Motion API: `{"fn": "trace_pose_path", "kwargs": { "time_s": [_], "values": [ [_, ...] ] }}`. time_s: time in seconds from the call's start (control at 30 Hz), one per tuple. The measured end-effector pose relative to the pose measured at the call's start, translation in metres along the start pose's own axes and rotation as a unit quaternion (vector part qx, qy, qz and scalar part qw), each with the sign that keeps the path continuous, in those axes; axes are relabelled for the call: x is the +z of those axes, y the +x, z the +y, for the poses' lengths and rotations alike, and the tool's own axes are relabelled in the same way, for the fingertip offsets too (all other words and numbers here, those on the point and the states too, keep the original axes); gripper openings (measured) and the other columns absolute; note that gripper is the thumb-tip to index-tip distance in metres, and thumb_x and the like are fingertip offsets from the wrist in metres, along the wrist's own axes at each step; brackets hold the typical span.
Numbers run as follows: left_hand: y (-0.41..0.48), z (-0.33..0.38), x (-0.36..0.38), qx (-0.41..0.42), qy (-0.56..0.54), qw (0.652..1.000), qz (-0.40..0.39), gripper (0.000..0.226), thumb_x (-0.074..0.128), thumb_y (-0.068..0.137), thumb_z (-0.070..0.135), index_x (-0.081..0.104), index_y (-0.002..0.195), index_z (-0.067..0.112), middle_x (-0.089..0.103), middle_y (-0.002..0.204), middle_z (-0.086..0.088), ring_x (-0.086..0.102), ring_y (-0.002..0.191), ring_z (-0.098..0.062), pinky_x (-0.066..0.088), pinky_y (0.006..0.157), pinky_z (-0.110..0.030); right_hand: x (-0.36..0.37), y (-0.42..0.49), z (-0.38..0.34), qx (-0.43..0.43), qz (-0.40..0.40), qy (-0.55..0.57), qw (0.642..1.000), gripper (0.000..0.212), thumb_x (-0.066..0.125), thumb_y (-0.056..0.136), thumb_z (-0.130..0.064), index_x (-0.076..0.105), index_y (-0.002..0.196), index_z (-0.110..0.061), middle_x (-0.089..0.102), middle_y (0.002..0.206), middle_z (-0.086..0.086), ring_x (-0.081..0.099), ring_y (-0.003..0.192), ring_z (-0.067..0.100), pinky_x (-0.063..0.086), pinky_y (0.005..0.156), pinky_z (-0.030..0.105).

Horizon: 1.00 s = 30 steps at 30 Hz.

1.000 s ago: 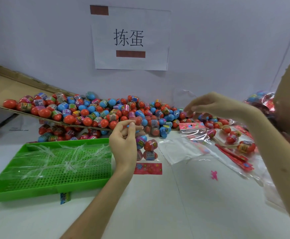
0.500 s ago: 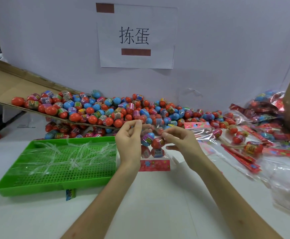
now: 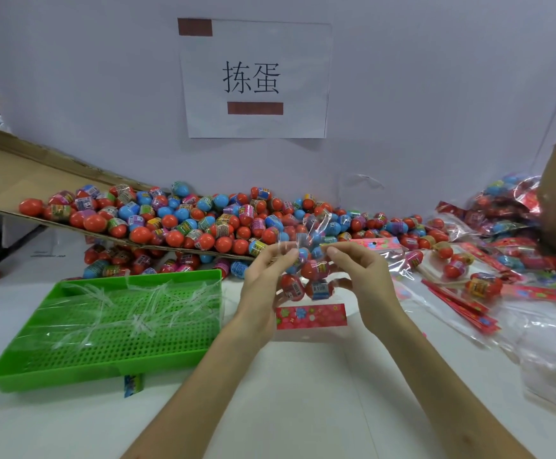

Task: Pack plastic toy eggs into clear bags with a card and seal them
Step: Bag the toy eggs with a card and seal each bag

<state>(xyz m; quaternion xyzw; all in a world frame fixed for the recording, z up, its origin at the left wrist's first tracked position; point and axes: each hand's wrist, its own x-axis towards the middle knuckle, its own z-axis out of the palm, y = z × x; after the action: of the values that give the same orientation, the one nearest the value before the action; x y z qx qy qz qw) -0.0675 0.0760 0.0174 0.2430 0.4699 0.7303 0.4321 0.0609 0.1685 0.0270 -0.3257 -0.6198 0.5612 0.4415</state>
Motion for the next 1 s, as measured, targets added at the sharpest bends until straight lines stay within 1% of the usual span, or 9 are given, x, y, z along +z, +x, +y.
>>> {"fn": "trace_pose_path", "kwargs": {
  "time_s": [0.1, 0.23, 0.3, 0.37, 0.5, 0.57, 0.7, 0.8, 1.0],
  "values": [
    [0.0020, -0.0008, -0.0024, 0.000, -0.014, 1.000, -0.006, 0.012, 0.073, 0.092, 0.022, 0.076, 0.104, 0.025, 0.076, 0.117, -0.012, 0.072, 0.109, -0.037, 0.057, 0.094, -0.053, 0.0011, -0.0004, 0.0003, 0.004, -0.010, 0.014, 1.000, 0.012, 0.065, 0.098, -0.018, 0.075, 0.093, -0.019, 0.075, 0.081, -0.010, 0.070, 0.075, 0.003, 0.054, 0.058, 0.018],
    [0.0020, -0.0001, -0.0046, 0.013, -0.010, 1.000, -0.004, 0.011, 0.073, 0.092, 0.019, 0.079, 0.099, 0.026, 0.077, 0.115, -0.012, 0.076, 0.100, -0.032, 0.062, 0.072, -0.038, 0.0036, -0.0013, 0.0001, 0.023, -0.042, 0.019, 0.999, 0.011, 0.066, 0.098, -0.020, 0.076, 0.100, -0.023, 0.076, 0.094, -0.008, 0.070, 0.086, 0.005, 0.055, 0.065, 0.021],
    [0.0019, -0.0002, -0.0053, 0.009, -0.013, 1.000, -0.013, 0.014, 0.076, 0.088, 0.023, 0.079, 0.101, 0.026, 0.077, 0.114, -0.012, 0.076, 0.101, -0.032, 0.063, 0.077, -0.041, 0.0029, -0.0015, -0.0001, 0.037, -0.047, 0.034, 0.998, 0.014, 0.064, 0.099, -0.017, 0.077, 0.100, -0.021, 0.077, 0.094, -0.006, 0.071, 0.087, 0.007, 0.056, 0.066, 0.022],
    [0.0017, 0.0001, -0.0047, 0.006, -0.008, 1.000, -0.016, 0.028, 0.078, 0.081, 0.033, 0.078, 0.109, 0.026, 0.077, 0.115, -0.011, 0.075, 0.104, -0.032, 0.062, 0.085, -0.044, 0.0018, -0.0017, -0.0006, 0.049, -0.043, 0.058, 0.996, 0.016, 0.063, 0.099, -0.016, 0.078, 0.099, -0.019, 0.077, 0.094, -0.002, 0.070, 0.085, 0.007, 0.055, 0.063, 0.019],
    [0.0014, 0.0008, -0.0013, 0.000, -0.008, 1.000, -0.017, 0.054, 0.077, 0.078, 0.044, 0.069, 0.128, 0.025, 0.077, 0.118, -0.001, 0.075, 0.106, -0.023, 0.059, 0.084, -0.040, -0.0006, -0.0010, -0.0007, 0.065, -0.017, 0.095, 0.993, 0.015, 0.064, 0.098, -0.016, 0.079, 0.099, -0.019, 0.077, 0.099, 0.001, 0.070, 0.089, 0.008, 0.055, 0.064, 0.020],
    [0.0026, 0.0006, -0.0015, 0.006, -0.012, 1.000, -0.007, 0.048, 0.076, 0.080, 0.041, 0.069, 0.124, 0.022, 0.078, 0.110, 0.003, 0.076, 0.095, -0.018, 0.058, 0.081, -0.039, -0.0014, -0.0003, -0.0007, 0.068, -0.011, 0.103, 0.992, 0.015, 0.064, 0.098, -0.016, 0.078, 0.100, -0.019, 0.077, 0.101, 0.001, 0.070, 0.091, 0.010, 0.055, 0.068, 0.023],
    [0.0044, -0.0021, -0.0046, 0.022, -0.013, 1.000, 0.016, 0.006, 0.068, 0.097, 0.019, 0.064, 0.101, 0.018, 0.075, 0.090, 0.000, 0.071, 0.076, -0.014, 0.053, 0.071, -0.035, -0.0013, -0.0003, -0.0001, 0.068, -0.013, 0.102, 0.992, 0.012, 0.067, 0.096, -0.019, 0.078, 0.099, -0.020, 0.077, 0.102, 0.001, 0.070, 0.092, 0.011, 0.054, 0.071, 0.025],
    [0.0050, -0.0027, -0.0052, 0.024, -0.014, 0.999, 0.021, 0.002, 0.065, 0.100, 0.016, 0.063, 0.101, 0.016, 0.074, 0.090, -0.001, 0.069, 0.075, -0.015, 0.054, 0.067, -0.030, -0.0010, -0.0007, 0.0008, 0.066, -0.013, 0.102, 0.992, 0.010, 0.069, 0.094, -0.021, 0.077, 0.100, -0.021, 0.077, 0.099, -0.002, 0.071, 0.089, 0.008, 0.054, 0.068, 0.021],
    [0.0043, -0.0029, -0.0038, 0.023, 0.000, 0.999, 0.033, 0.002, 0.062, 0.102, 0.016, 0.063, 0.101, 0.018, 0.072, 0.094, -0.004, 0.070, 0.074, -0.012, 0.055, 0.059, -0.026, -0.0007, 0.0009, 0.0015, 0.082, -0.005, 0.114, 0.990, 0.015, 0.068, 0.095, -0.024, 0.074, 0.106, -0.016, 0.077, 0.100, 0.001, 0.072, 0.092, 0.011, 0.052, 0.076, 0.027]
  ]
}}
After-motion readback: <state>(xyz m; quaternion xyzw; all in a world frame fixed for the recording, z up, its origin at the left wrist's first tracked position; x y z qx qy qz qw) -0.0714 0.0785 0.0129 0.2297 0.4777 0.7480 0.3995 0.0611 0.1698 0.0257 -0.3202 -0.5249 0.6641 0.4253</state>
